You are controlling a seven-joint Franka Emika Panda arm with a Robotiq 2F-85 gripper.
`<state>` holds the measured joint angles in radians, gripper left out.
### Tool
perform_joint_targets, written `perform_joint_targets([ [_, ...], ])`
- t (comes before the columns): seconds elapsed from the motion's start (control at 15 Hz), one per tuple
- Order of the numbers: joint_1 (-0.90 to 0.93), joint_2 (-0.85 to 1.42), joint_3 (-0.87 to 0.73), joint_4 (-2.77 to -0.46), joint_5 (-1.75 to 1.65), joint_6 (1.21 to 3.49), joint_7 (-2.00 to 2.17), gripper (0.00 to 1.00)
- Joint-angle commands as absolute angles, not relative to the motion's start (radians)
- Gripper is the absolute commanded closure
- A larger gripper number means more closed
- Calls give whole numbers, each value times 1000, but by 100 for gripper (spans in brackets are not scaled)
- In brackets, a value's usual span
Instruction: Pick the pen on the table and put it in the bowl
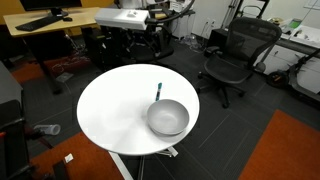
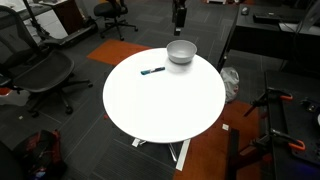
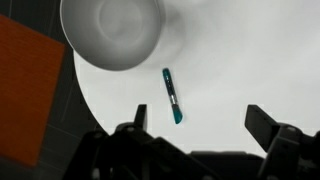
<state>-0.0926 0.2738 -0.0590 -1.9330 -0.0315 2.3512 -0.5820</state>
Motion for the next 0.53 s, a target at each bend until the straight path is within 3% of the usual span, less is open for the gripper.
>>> perform_joint_targets([
  [0.0, -133, 401, -17, -1820, -7, 2359, -662, 0],
  [0.47, -179, 606, 37, -1649, -6, 2352, -724, 0],
])
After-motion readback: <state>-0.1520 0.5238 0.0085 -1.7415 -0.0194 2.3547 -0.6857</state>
